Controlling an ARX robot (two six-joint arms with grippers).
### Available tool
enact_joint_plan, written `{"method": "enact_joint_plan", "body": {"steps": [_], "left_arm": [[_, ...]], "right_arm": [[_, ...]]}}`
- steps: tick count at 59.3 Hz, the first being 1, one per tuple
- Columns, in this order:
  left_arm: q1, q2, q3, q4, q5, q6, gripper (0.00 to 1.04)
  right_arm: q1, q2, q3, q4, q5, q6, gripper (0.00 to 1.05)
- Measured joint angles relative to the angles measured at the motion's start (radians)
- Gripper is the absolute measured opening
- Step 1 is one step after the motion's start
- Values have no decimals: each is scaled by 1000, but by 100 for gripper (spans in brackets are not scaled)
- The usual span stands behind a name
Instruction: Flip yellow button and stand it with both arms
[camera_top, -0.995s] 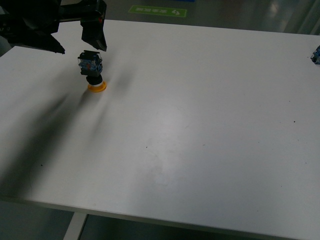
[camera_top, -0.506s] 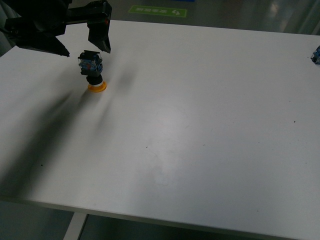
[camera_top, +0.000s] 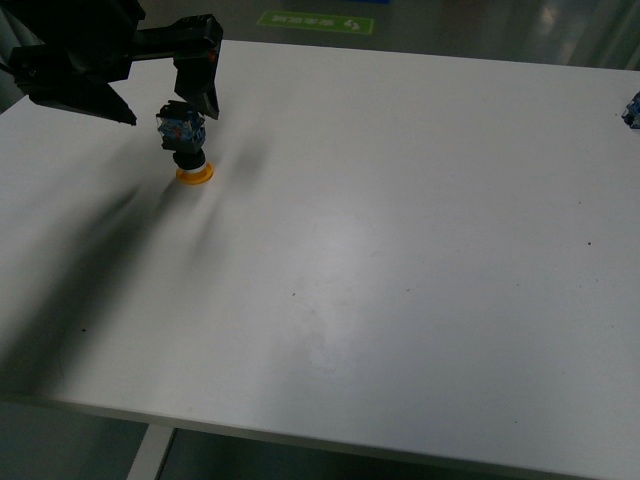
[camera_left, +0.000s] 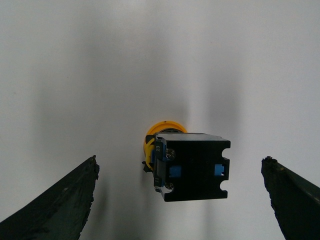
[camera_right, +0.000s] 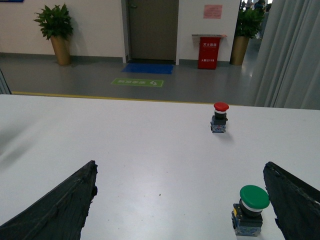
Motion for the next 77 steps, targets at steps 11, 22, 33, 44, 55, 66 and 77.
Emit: {"method": "enact_joint_plan", "body": {"steps": [11, 22, 33, 44, 55, 66, 77], "left_arm": [[-1, 0, 4, -12, -10, 5, 98], [-2, 6, 16, -23, -14, 16, 98], [-2, 25, 45, -34, -17, 17, 98], [-2, 40, 63, -39, -19, 19, 98], [-2, 48, 71, -40, -18, 19, 98], [-2, 53, 79, -48, -16, 18, 96], [-1, 53, 80, -55, -16, 14, 68]], "right_arm": [[0, 0, 0, 0, 0, 0, 97], [0, 0, 0, 0, 0, 0, 97], [0, 0, 0, 0, 0, 0, 97], [0, 0, 0, 0, 0, 0, 97], [0, 0, 0, 0, 0, 0, 97], [0, 0, 0, 0, 0, 0, 97], [0, 0, 0, 0, 0, 0, 97]]}}
